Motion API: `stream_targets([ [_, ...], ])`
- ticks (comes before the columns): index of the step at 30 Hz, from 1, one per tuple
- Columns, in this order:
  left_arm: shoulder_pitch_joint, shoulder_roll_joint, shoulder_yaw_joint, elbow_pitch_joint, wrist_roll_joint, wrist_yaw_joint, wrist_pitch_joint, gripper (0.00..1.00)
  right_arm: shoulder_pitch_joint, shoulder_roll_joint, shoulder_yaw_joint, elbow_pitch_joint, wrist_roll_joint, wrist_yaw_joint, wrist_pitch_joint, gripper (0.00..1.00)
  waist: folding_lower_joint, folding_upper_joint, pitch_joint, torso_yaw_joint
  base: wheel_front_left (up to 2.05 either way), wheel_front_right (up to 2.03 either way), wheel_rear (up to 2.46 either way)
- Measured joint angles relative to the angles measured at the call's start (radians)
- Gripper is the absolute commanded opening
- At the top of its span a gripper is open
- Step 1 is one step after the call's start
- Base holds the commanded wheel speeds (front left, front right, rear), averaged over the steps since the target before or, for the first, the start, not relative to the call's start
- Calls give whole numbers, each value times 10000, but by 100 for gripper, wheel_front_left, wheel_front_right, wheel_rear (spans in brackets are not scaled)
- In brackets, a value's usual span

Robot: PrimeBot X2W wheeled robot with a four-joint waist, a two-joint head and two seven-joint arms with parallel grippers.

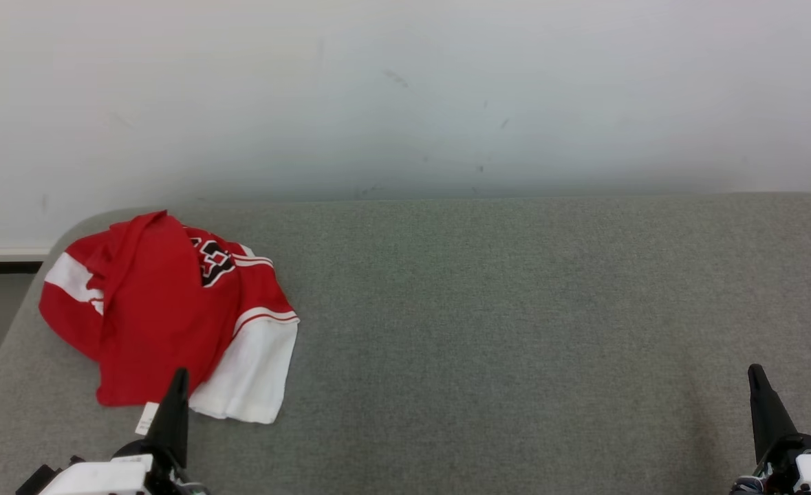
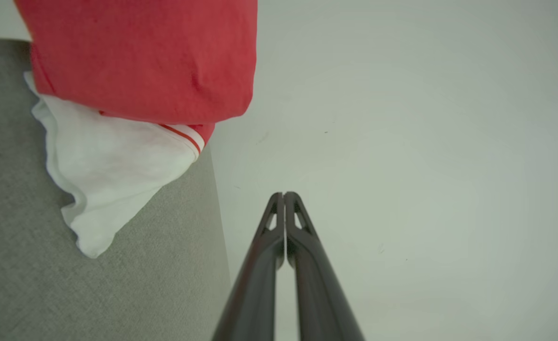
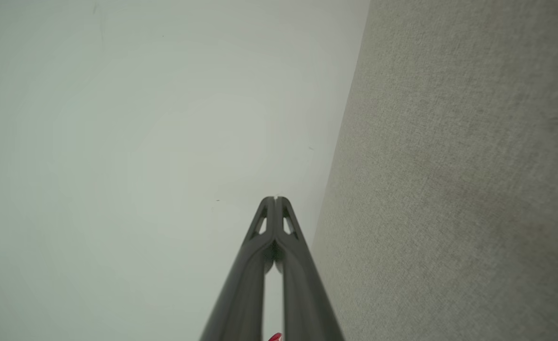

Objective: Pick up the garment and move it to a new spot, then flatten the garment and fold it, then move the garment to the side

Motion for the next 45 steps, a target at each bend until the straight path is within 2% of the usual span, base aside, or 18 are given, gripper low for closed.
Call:
stream_targets([
  [9, 0, 0, 0, 0, 0, 0, 0, 0, 0, 0, 0, 0, 0, 0, 0, 0, 0, 0, 0, 0, 0, 0, 0],
  [10, 0, 0, 0, 0, 0, 0, 0, 100, 0, 0, 0, 0, 0, 0, 0, 100, 0, 0, 0, 0, 0, 0, 0],
  [17, 304, -92, -219, 322, 40, 0, -190, 100, 315, 113, 125, 265, -48, 2, -188, 100, 0, 0, 0, -1, 0, 0, 0],
  [24, 304, -92, -458, 307, 418, 58, -541, 100, 444, 113, 211, 117, -782, 2, -523, 100, 0, 0, 2, -2, 0, 0, 0],
  [32, 306, -88, -688, 155, 1296, 178, -886, 100, 525, 109, 282, -188, -2155, 2, -890, 100, 0, 0, 10, 7, 0, 0, 0],
  [45, 332, -81, -1051, -257, 3693, 546, -1406, 100, 663, 104, 604, -685, -5095, 2, -1396, 100, 0, 0, 4, 16, 0, 0, 0],
])
